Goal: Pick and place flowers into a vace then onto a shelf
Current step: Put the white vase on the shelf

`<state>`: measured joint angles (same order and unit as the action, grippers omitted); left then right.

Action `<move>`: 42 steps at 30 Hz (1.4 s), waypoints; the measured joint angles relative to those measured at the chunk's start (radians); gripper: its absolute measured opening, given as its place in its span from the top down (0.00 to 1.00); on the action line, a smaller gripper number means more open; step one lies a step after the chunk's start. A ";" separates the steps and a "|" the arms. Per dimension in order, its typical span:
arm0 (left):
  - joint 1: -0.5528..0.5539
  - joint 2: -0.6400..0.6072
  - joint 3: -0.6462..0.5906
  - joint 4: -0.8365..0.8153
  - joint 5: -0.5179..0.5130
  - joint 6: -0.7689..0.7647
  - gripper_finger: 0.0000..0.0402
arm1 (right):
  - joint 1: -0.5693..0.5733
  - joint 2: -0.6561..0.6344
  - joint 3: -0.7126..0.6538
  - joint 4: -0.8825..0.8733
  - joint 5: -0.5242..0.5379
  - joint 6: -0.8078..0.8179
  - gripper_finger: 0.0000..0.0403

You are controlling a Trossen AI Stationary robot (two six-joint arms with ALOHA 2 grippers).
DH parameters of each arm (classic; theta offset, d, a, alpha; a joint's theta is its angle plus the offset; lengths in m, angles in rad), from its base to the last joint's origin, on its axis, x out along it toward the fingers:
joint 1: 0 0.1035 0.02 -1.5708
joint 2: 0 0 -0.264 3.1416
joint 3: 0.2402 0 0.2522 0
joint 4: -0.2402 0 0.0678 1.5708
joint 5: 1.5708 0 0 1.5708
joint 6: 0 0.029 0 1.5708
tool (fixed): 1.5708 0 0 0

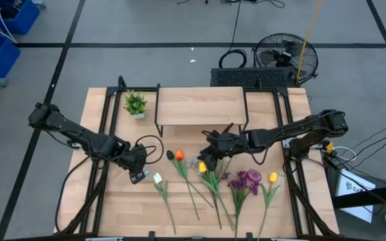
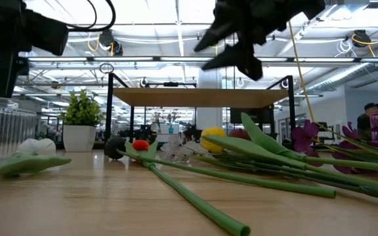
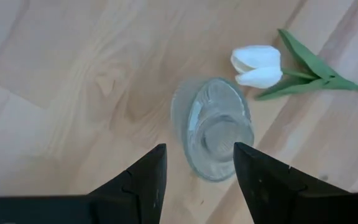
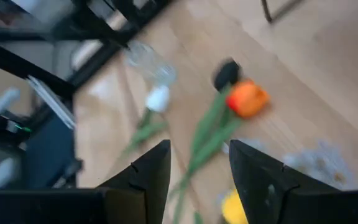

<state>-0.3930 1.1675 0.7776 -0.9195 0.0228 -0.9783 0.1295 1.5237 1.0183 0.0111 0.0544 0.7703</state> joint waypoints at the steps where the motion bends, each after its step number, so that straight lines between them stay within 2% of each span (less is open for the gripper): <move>1: 0.000 0.001 -0.008 0.011 -0.003 0.000 0.52 | -0.001 0.000 0.001 0.021 0.000 -0.001 0.61; 6: 0.000 0.000 -0.041 0.017 -0.034 0.000 0.52 | -0.002 0.001 0.000 0.060 -0.003 0.002 0.61; 15: 0.000 -0.002 -0.075 0.059 -0.030 -0.021 0.54 | -0.002 0.001 0.000 0.114 -0.003 -0.001 0.61; 18: 0.000 -0.002 -0.075 0.065 -0.026 -0.030 0.62 | -0.002 0.002 0.000 0.113 -0.004 -0.001 0.61; 24: 0.001 -0.002 -0.075 0.054 -0.030 -0.046 0.92 | -0.002 0.002 0.000 0.113 -0.004 -0.001 0.61; 26: 0.001 -0.001 -0.063 0.059 -0.025 -0.072 0.92 | -0.002 0.002 0.000 0.116 -0.004 -0.001 0.61; 30: 0.003 -0.003 0.011 0.084 0.003 -0.077 0.92 | -0.002 0.002 0.000 0.125 -0.003 -0.001 0.61; 33: 0.002 -0.002 0.098 0.106 -0.023 -0.055 0.92 | -0.002 0.002 0.000 0.128 -0.003 0.001 0.61; 39: 0.036 -0.002 0.319 0.084 -0.217 0.052 0.92 | 0.007 0.002 0.000 0.140 -0.003 0.002 0.61; 42: 0.080 0.003 0.437 0.024 -0.324 0.161 0.92 | 0.010 0.002 0.000 0.139 -0.007 0.002 0.61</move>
<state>-0.3126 1.1701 1.2141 -0.8950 -0.3016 -0.8177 0.1397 1.5253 1.0183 0.1497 0.0473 0.7723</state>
